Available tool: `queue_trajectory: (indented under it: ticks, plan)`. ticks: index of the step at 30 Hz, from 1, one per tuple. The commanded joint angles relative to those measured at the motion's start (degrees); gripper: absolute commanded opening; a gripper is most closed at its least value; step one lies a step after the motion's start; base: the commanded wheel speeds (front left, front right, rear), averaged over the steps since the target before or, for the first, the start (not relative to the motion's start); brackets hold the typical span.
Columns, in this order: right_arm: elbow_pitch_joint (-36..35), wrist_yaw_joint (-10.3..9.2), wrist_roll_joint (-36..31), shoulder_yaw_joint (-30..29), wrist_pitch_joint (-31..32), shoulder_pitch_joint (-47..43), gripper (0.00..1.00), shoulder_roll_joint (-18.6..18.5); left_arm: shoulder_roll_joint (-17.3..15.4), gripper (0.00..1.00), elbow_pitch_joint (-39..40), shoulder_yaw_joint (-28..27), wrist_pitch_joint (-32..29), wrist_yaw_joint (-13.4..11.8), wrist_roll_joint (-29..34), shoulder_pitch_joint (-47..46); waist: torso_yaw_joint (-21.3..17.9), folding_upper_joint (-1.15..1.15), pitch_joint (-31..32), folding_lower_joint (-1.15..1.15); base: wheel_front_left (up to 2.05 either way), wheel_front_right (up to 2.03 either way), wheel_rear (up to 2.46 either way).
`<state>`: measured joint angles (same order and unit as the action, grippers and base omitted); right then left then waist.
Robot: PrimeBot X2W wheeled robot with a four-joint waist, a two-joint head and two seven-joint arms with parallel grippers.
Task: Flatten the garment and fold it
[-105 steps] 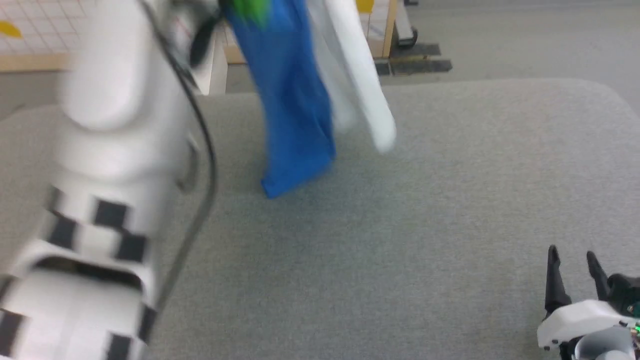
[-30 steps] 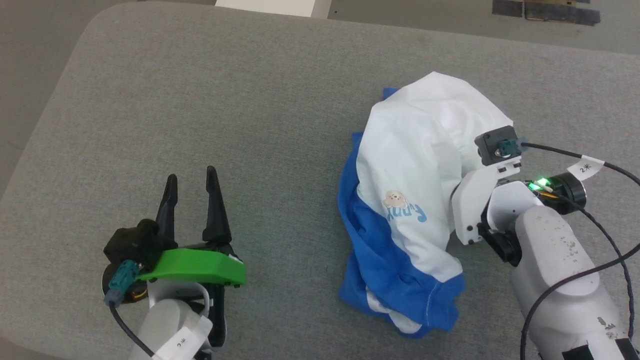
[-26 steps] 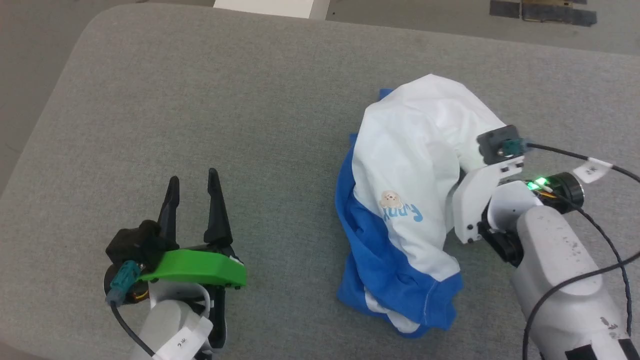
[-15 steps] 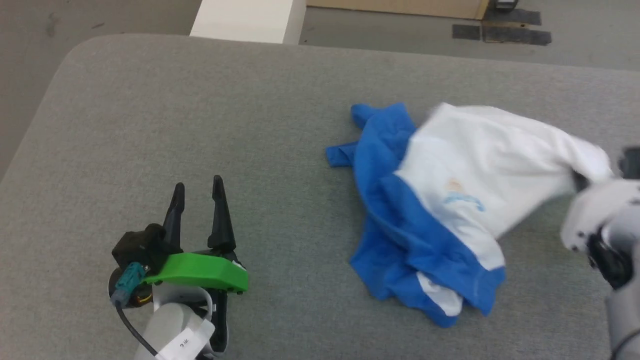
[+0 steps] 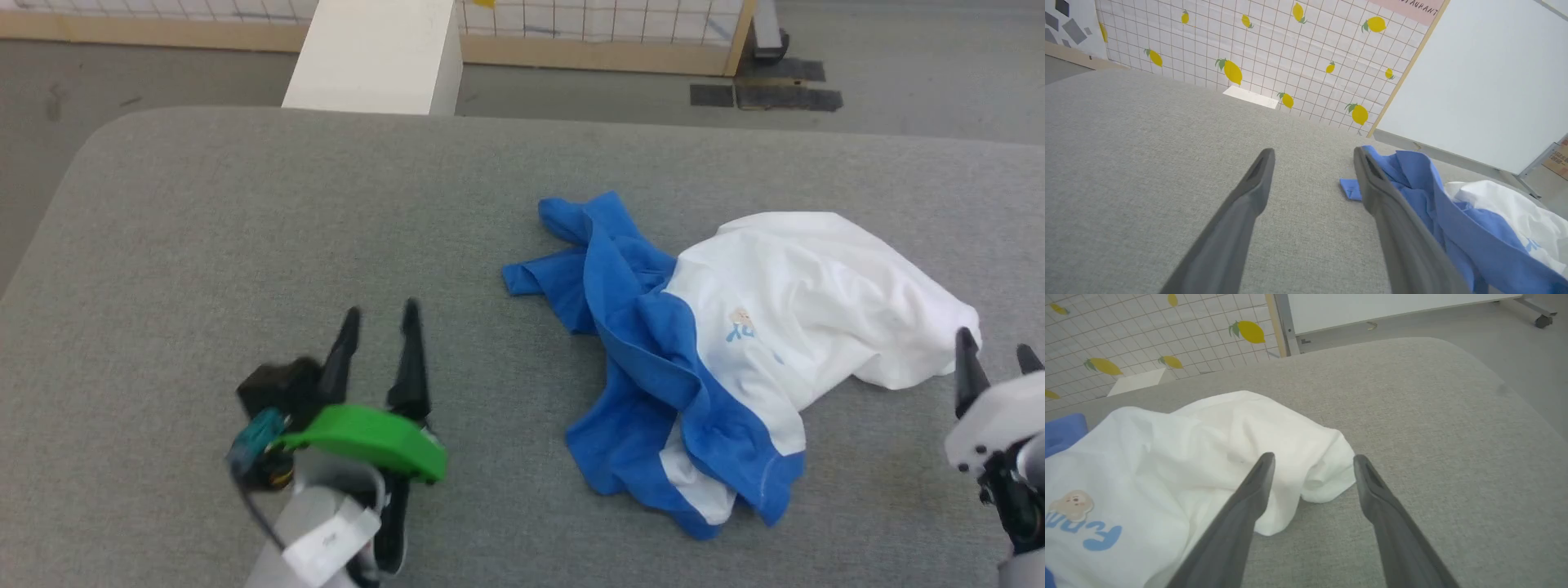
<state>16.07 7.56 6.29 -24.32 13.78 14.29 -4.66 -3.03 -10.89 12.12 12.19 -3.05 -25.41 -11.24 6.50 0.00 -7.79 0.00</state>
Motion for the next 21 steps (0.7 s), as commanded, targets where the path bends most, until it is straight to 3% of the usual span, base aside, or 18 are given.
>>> queue_trajectory:
  ticks: [1, 5, 6, 10, 19, 20, 21]
  plan:
    - [-1.0, -0.08, 0.0, -0.9, -0.7, -1.6, 1.00, 0.6, 0.1, 1.00, 0.0, 1.4, -1.6, 0.3, -0.9, -2.9, -1.1, 0.00, 0.8, 0.00, 0.00, 0.00, 0.00]
    - [-4.0, -0.08, -0.4, -2.4, -0.7, -3.6, 1.00, 1.4, 0.1, 1.00, -1.3, 7.9, -12.2, -0.9, -4.9, -9.0, -2.9, 0.00, 0.5, 0.00, 0.00, 0.00, 0.00]
    - [-5.3, -0.08, -0.4, -2.6, -0.3, -4.3, 1.00, 1.7, 0.1, 1.00, -4.1, 13.3, -23.9, -3.6, -6.4, -14.6, -4.8, 0.00, -0.3, 0.00, 0.00, 0.00, 0.00]
    - [-5.0, -0.08, 0.6, -2.7, -0.5, -4.4, 1.00, 1.8, 0.1, 1.00, -8.4, 18.1, -35.7, -7.0, -5.2, -20.9, -6.9, 0.00, -1.6, 0.00, 0.00, 0.00, 0.00]
    - [-2.7, -0.08, 2.1, -3.1, -2.3, -4.1, 1.00, 1.8, -0.1, 0.97, -14.3, 19.6, -41.1, -10.2, -4.2, -24.9, -9.1, 0.00, -4.0, 0.00, 0.00, 0.00, 0.00]
    - [-2.5, -0.08, 2.2, -3.1, -2.5, -4.1, 1.00, 1.8, -0.1, 0.63, -14.6, 19.7, -40.9, -10.3, -4.1, -24.9, -9.1, 0.00, -4.1, 0.00, 0.00, 0.00, 0.00]
    - [-2.4, -0.08, 2.2, -3.2, -2.6, -3.9, 1.00, 1.8, -0.1, 0.16, -14.7, 19.5, -40.4, -10.1, -4.5, -25.0, -9.1, 0.00, -4.3, 0.00, 0.00, 0.00, 0.00]
